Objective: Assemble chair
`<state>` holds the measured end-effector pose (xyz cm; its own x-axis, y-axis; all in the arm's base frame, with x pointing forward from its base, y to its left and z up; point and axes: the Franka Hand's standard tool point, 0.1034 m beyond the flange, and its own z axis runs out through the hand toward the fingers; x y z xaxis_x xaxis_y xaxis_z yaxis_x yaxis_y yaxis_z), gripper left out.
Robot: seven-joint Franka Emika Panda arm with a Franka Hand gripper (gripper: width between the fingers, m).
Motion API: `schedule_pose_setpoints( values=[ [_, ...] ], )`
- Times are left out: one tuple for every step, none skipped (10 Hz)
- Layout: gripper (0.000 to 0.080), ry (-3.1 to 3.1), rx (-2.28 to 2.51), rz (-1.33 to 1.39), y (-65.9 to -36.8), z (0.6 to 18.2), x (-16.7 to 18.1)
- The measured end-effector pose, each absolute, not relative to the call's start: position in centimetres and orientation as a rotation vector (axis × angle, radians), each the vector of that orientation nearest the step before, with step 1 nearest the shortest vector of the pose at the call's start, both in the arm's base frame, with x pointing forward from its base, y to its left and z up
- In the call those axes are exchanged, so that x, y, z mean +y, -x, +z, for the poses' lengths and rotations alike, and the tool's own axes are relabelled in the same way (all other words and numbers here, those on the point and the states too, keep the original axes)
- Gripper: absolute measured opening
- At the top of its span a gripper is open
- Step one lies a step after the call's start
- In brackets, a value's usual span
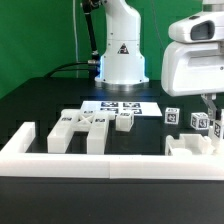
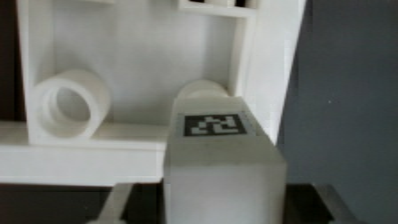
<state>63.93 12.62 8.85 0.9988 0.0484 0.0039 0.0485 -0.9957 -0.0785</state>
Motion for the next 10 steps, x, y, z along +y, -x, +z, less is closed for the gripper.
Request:
schedule_pose_setpoints(
  values=[
    [0.0288, 3.06, 0.139, 0.008, -63.84, 8.81, 12.62],
    [0.0288, 3.05, 0.285, 0.013, -63.82, 8.79, 12.62],
    [0.0288, 3.019, 0.503, 0.019, -63.85, 8.75, 12.55],
    [0.0288, 2.982, 0.675, 0.026, -63.9, 8.73, 12.46],
    [0.0288, 2.942, 0.818, 0.034, -63.91, 8.72, 12.42],
    [0.0289, 2.901, 0.955, 0.04, -63.91, 8.71, 12.42],
    [0.0289, 2.86, 1.074, 0.044, -63.94, 8.71, 12.4],
    [0.0289, 2.812, 1.195, 0.046, -63.98, 8.7, 12.38],
    [0.0289, 2.774, 1.278, 0.044, -64.03, 8.69, 12.36],
    [0.0289, 2.73, 1.372, 0.048, -64.05, 8.7, 12.3]
  ],
)
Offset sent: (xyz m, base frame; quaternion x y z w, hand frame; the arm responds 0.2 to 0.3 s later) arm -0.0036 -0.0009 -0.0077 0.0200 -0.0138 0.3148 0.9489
